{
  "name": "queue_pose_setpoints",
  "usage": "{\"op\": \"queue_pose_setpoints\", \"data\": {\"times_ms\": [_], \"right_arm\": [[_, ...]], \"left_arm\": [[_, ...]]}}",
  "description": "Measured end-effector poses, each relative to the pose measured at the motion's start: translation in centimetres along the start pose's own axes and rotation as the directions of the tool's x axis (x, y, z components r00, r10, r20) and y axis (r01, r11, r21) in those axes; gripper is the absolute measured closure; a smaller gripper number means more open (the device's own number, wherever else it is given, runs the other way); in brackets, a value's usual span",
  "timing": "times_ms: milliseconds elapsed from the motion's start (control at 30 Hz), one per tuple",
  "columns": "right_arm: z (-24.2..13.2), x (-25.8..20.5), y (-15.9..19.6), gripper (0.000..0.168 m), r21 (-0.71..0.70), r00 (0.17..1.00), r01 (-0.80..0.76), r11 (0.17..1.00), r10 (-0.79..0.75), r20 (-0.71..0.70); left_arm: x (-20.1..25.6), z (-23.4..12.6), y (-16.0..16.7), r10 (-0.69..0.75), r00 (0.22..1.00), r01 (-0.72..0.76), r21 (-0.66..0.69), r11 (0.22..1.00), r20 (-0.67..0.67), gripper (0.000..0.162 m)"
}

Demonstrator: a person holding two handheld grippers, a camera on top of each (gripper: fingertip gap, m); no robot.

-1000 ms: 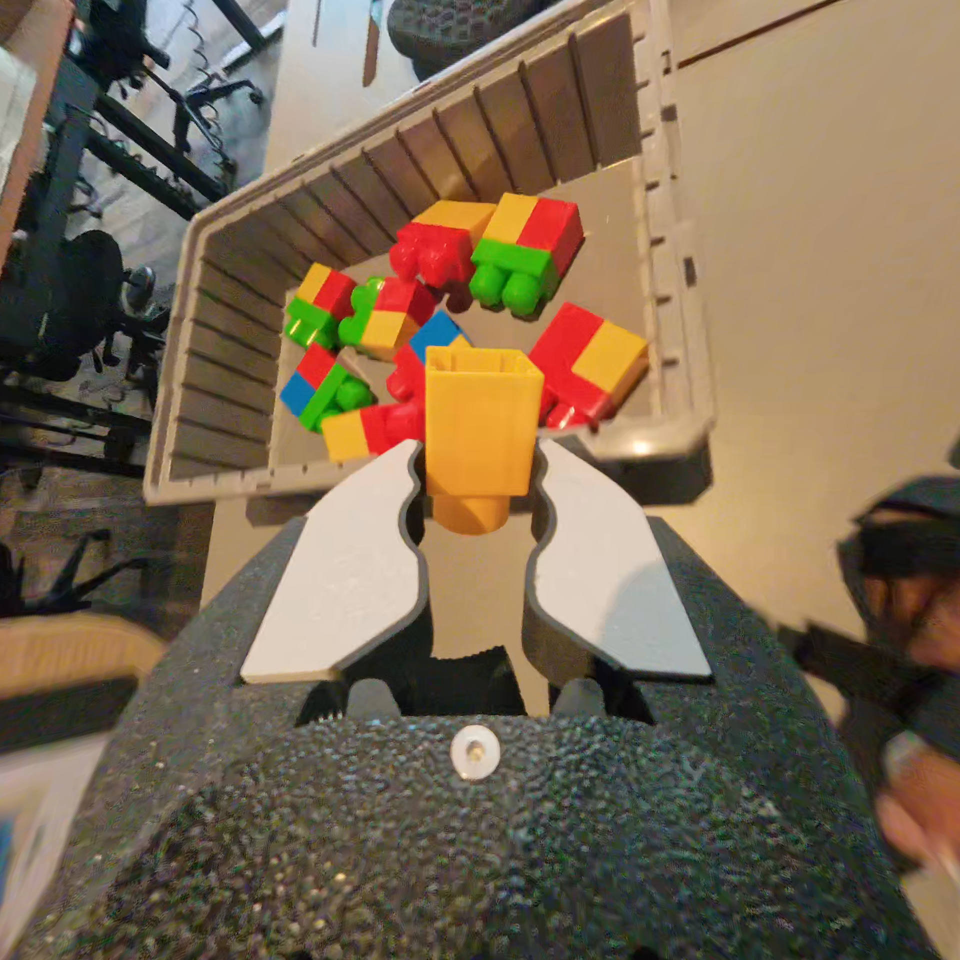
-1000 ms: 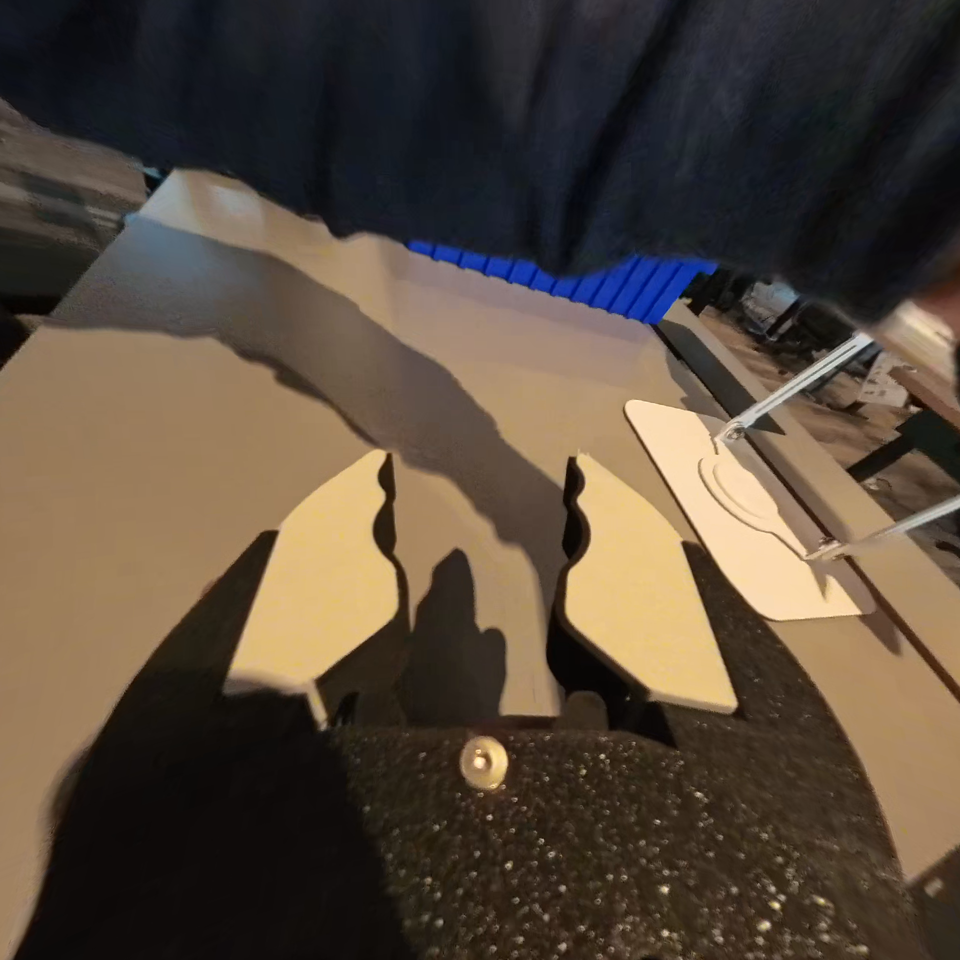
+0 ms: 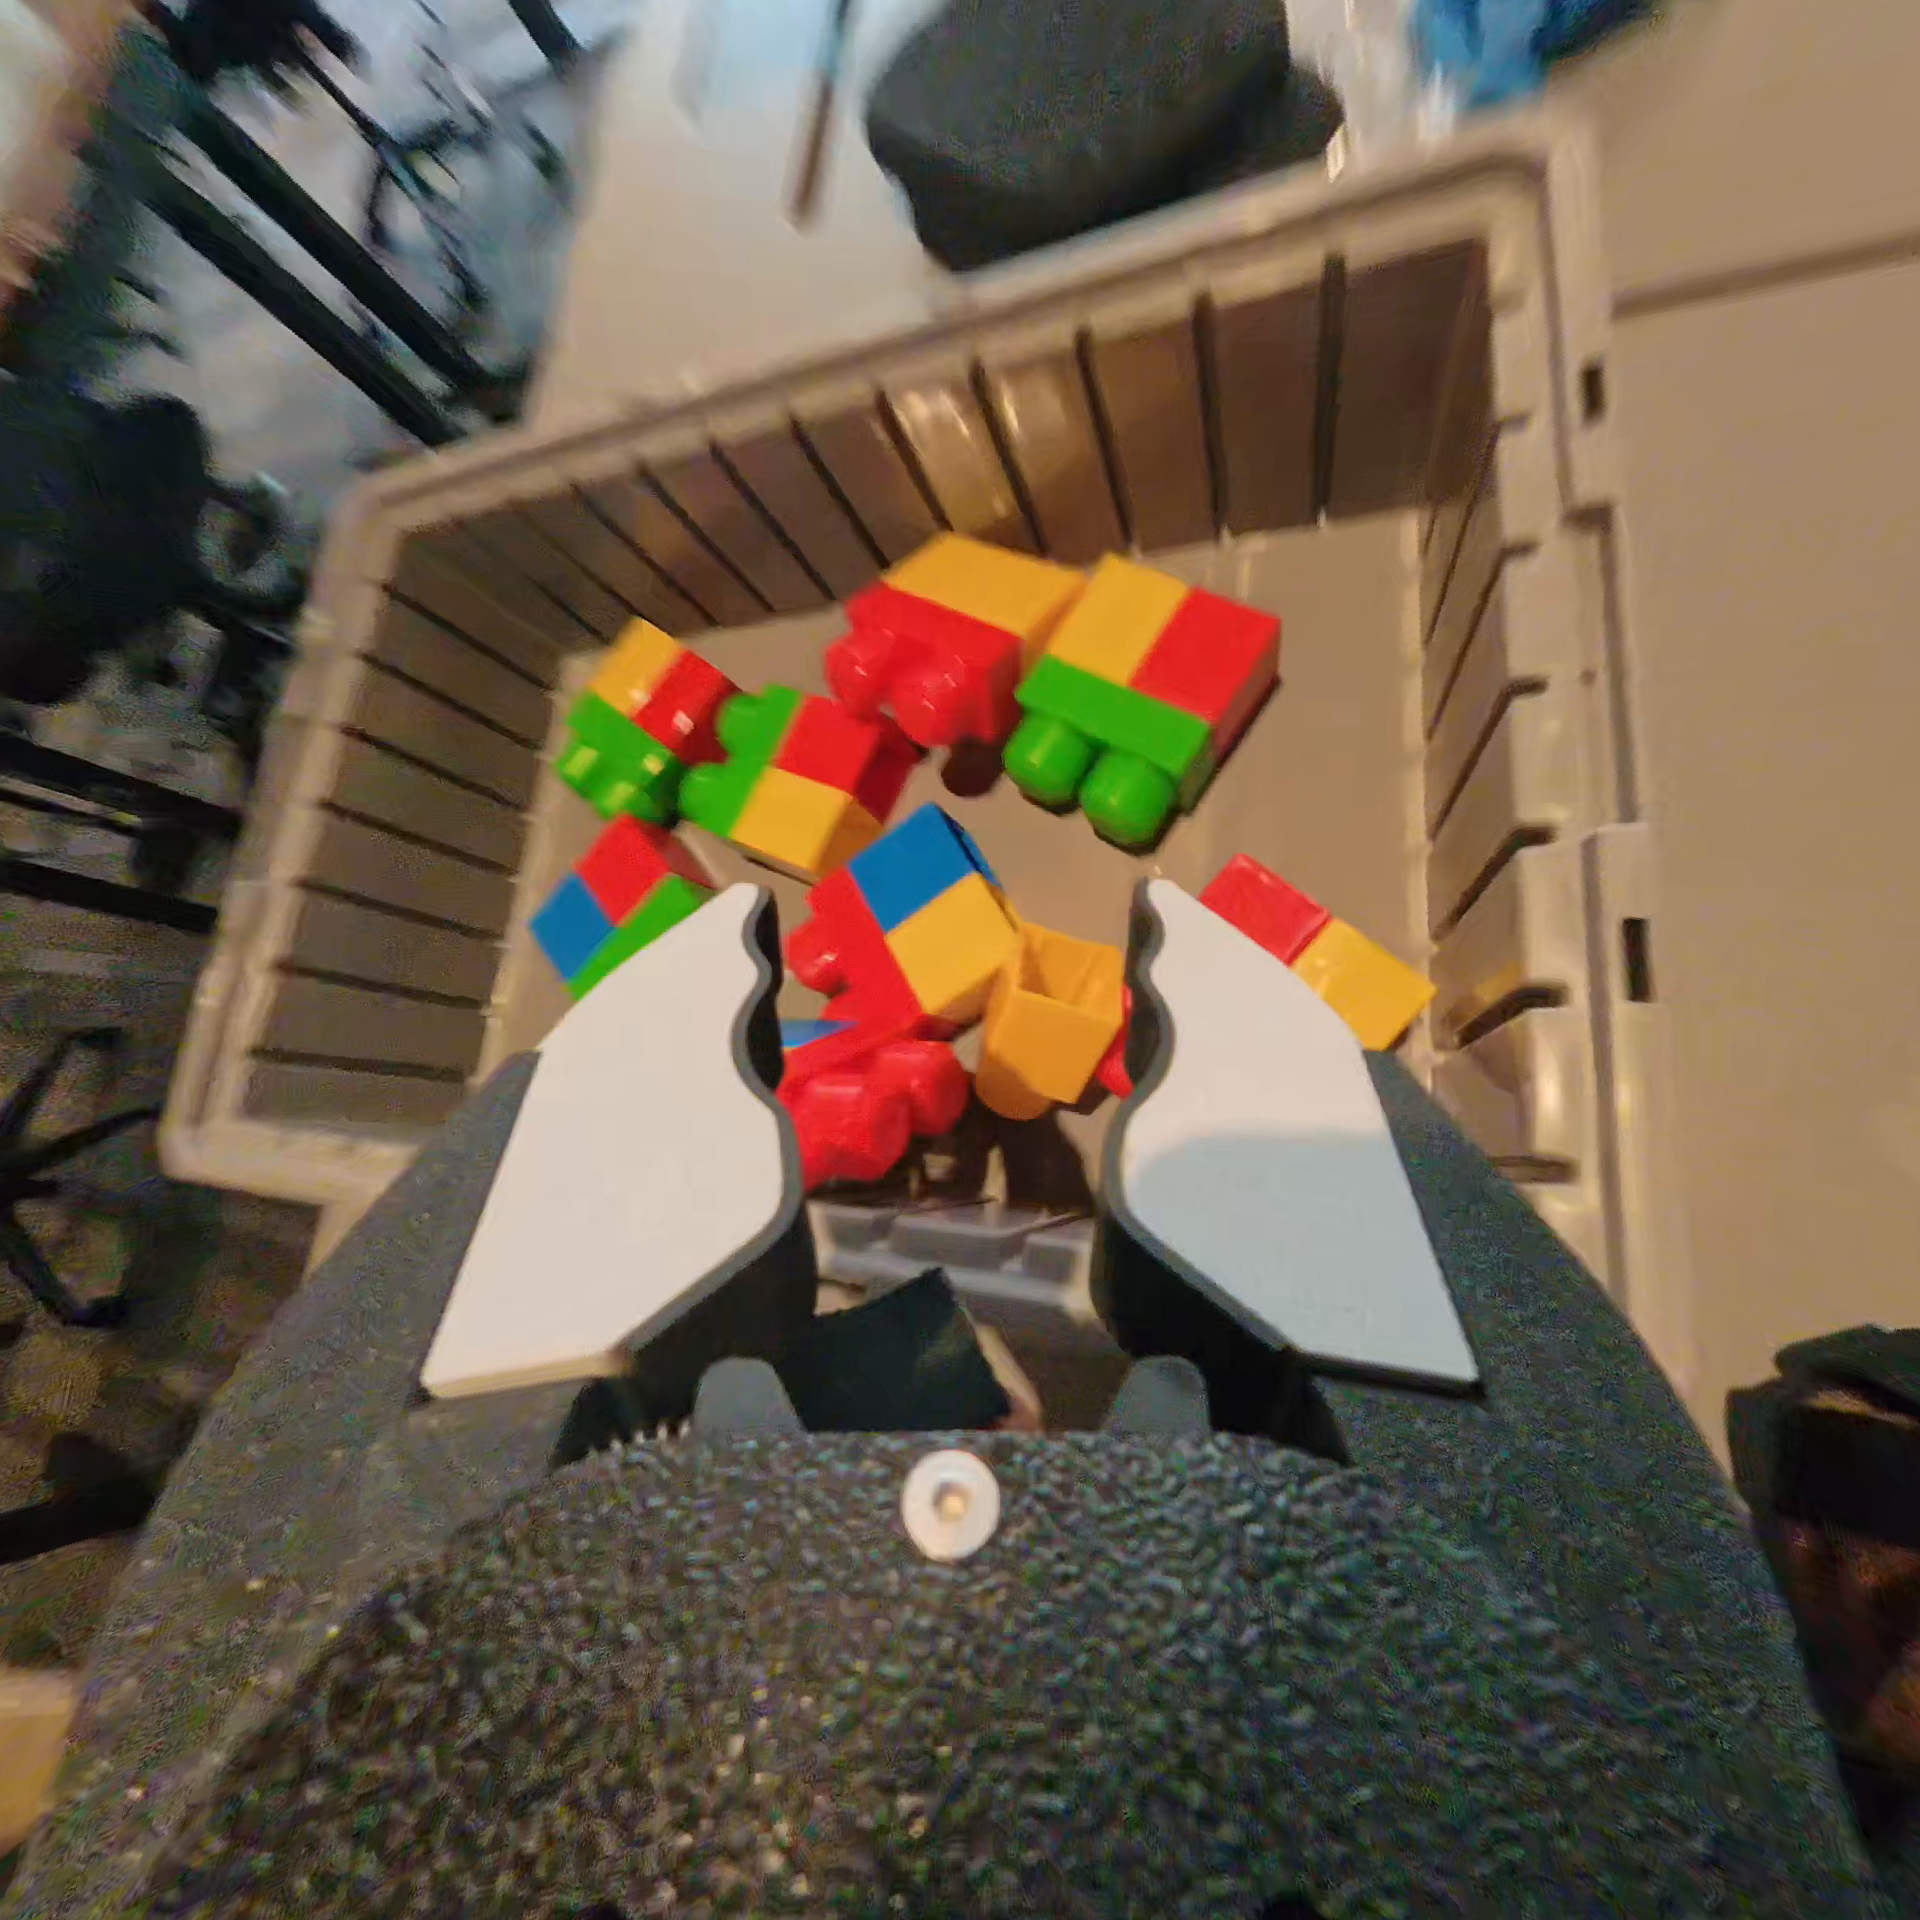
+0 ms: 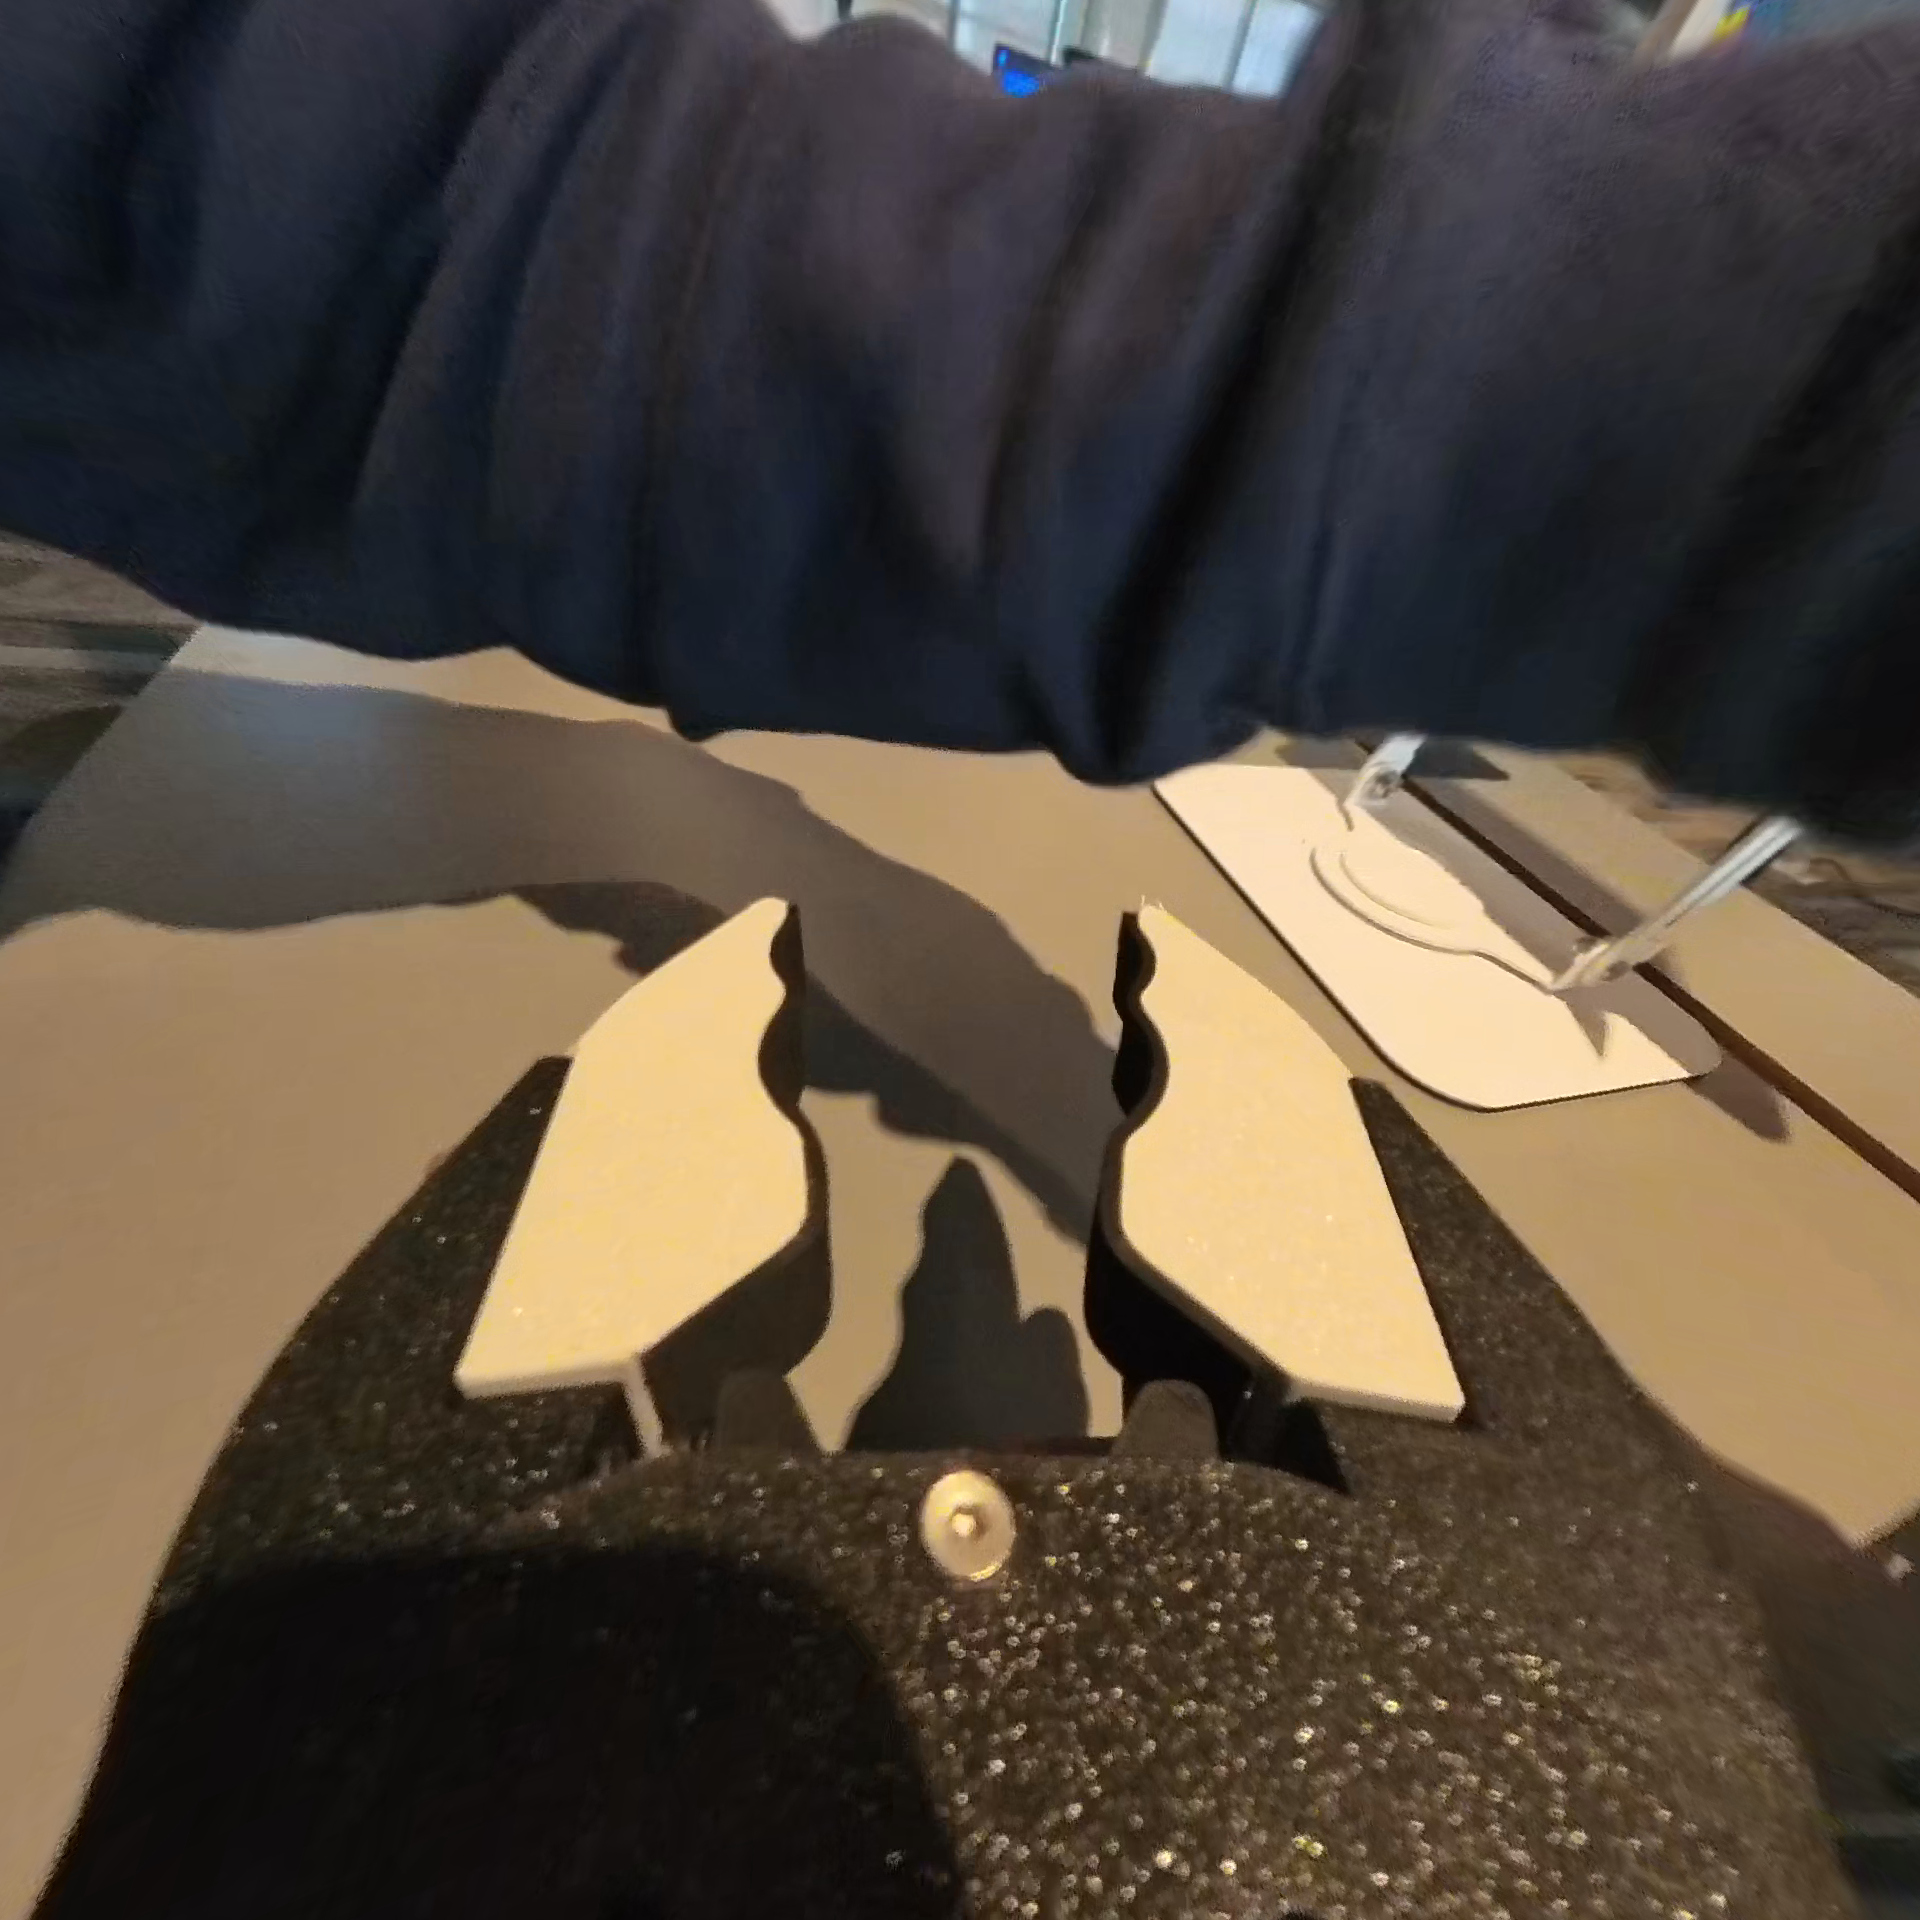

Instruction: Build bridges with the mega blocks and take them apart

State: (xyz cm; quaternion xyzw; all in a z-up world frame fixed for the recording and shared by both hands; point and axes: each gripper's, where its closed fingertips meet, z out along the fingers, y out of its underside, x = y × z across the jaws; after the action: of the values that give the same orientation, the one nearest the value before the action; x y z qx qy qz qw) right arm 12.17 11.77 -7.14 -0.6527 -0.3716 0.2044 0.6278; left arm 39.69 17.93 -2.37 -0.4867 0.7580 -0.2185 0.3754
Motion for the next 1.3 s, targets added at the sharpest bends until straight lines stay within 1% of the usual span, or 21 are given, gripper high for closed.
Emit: {"op": "queue_pose_setpoints", "data": {"times_ms": [33, 100, 167, 233, 333, 467, 533, 600, 667, 767, 867, 933, 1033, 1133, 1167, 1233, 1300], "right_arm": [[0.0, 0.0, 0.1, 0.11, -0.003, 1.0, -0.001, 1.0, 0.001, 0.002], [0.1, -0.1, 0.1, 0.11, -0.006, 1.0, 0.004, 1.0, -0.004, 0.005], [0.1, -0.1, 0.1, 0.11, -0.004, 1.0, 0.003, 1.0, -0.003, 0.004], [0.1, 0.0, 0.2, 0.111, -0.006, 1.0, -0.001, 1.0, 0.001, -0.005], [0.1, 0.6, 0.2, 0.111, -0.005, 0.999, -0.016, 1.0, 0.016, -0.034], [0.2, 2.1, 0.4, 0.112, -0.008, 0.991, -0.062, 0.998, 0.061, -0.116], [0.6, 3.2, 0.5, 0.112, -0.013, 0.982, -0.087, 0.996, 0.084, -0.17], [1.3, 4.2, 0.7, 0.113, -0.023, 0.969, -0.096, 0.995, 0.088, -0.232], [2.4, 5.6, 1.1, 0.115, -0.048, 0.946, -0.112, 0.992, 0.092, -0.311], [4.4, 7.8, 1.8, 0.121, -0.089, 0.899, -0.177, 0.98, 0.124, -0.421], [6.7, 9.7, 2.7, 0.13, -0.123, 0.849, -0.251, 0.96, 0.157, -0.505], [8.4, 10.8, 2.8, 0.139, -0.111, 0.822, -0.293, 0.95, 0.19, -0.536], [10.7, 12.2, 2.9, 0.149, -0.095, 0.789, -0.335, 0.938, 0.224, -0.572], [12.0, 13.7, 3.2, 0.161, -0.13, 0.763, -0.308, 0.942, 0.163, -0.625], [12.2, 14.2, 3.3, 0.168, -0.145, 0.755, -0.286, 0.947, 0.13, -0.643], [12.3, 14.9, 3.4, 0.168, -0.179, 0.743, -0.249, 0.952, 0.069, -0.666], [12.2, 15.3, 3.5, 0.168, -0.204, 0.736, -0.223, 0.953, 0.028, -0.676]], "left_arm": [[-0.6, -1.9, -0.7, -0.018, 0.999, 0.015, 0.067, 0.998, 0.044, 0.1], [-1.7, -6.4, -1.4, -0.069, 0.99, 0.043, 0.2, 0.979, 0.125, 0.102], [-2.6, -10.9, -0.6, -0.148, 0.97, 0.079, 0.323, 0.943, 0.194, 0.106], [-3.1, -14.7, 1.5, -0.233, 0.942, 0.115, 0.419, 0.901, 0.243, 0.108], [-3.3, -18.5, 6.8, -0.356, 0.881, 0.172, 0.49, 0.855, 0.312, 0.11], [-2.5, -20.6, 14.7, -0.474, 0.792, 0.256, 0.495, 0.83, 0.385, 0.112], [-1.7, -21.0, 18.0, -0.509, 0.755, 0.294, 0.481, 0.826, 0.413, 0.113], [-1.3, -21.5, 20.2, -0.53, 0.724, 0.309, 0.479, 0.822, 0.442, 0.115], [-1.0, -22.0, 21.7, -0.551, 0.694, 0.318, 0.488, 0.813, 0.463, 0.117], [-0.6, -22.5, 23.7, -0.588, 0.647, 0.35, 0.497, 0.794, 0.484, 0.119], [0.2, -22.9, 25.0, -0.622, 0.618, 0.377, 0.513, 0.771, 0.48, 0.123], [0.9, -22.9, 25.6, -0.632, 0.61, 0.391, 0.513, 0.765, 0.478, 0.126], [1.8, -23.2, 25.3, -0.656, 0.609, 0.397, 0.545, 0.739, 0.446, 0.128], [1.8, -24.2, 23.9, -0.671, 0.613, 0.36, 0.608, 0.708, 0.417, 0.133], [1.9, -24.7, 23.4, -0.666, 0.62, 0.333, 0.629, 0.703, 0.416, 0.138], [2.4, -25.4, 22.2, -0.637, 0.651, 0.265, 0.662, 0.701, 0.413, 0.151], [3.2, -25.8, 20.9, -0.592, 0.691, 0.196, 0.681, 0.705, 0.414, 0.161]]}}
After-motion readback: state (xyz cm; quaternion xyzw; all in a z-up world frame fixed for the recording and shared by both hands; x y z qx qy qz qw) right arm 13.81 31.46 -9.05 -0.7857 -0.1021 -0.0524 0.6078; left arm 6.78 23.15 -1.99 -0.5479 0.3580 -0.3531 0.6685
